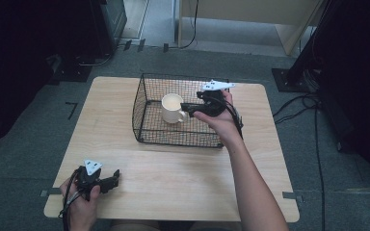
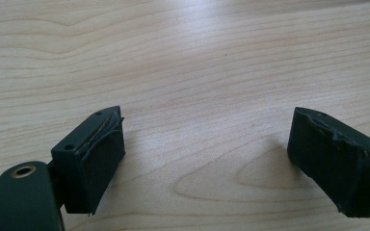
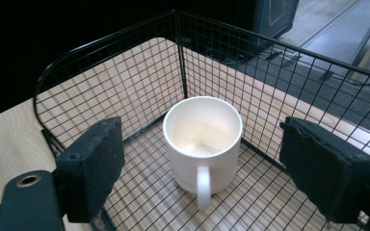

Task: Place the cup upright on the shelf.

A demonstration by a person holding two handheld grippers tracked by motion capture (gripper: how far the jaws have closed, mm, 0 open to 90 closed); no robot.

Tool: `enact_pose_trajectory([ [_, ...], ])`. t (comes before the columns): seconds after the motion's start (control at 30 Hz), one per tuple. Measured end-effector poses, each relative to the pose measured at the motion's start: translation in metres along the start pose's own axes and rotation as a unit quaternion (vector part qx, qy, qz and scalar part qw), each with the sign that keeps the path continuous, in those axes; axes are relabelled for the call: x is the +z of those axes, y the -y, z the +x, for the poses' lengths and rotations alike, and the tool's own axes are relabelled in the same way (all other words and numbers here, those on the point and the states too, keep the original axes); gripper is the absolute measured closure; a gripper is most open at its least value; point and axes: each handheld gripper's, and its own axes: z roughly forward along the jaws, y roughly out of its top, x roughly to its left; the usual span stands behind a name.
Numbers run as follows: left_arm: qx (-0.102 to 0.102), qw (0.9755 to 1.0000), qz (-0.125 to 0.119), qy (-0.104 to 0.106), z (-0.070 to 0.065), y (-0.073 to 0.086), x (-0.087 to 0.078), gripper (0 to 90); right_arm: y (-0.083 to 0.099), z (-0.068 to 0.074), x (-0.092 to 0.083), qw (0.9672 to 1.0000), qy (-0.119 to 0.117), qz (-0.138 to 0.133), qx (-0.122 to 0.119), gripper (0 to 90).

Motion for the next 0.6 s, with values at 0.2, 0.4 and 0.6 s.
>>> enact_pose_trajectory([
  [0.2, 0.000, 1.0000, 0.000, 0.000, 0.000, 0.000, 0.000, 13.2, 0.012, 0.016, -0.018, 0.9998, 0.015, -0.001, -0.011, 9.1],
  [0.4, 0.000, 1.0000, 0.000, 0.000, 0.000, 0.000, 0.000, 13.2, 0.022, 0.021, -0.037, 0.9998, 0.017, 0.006, -0.009, 1.8],
  [0.6, 0.001, 1.0000, 0.000, 0.000, 0.000, 0.000, 0.000, 13.2, 0.035, 0.023, -0.056, 0.9997, 0.022, 0.006, -0.007, 0.6],
])
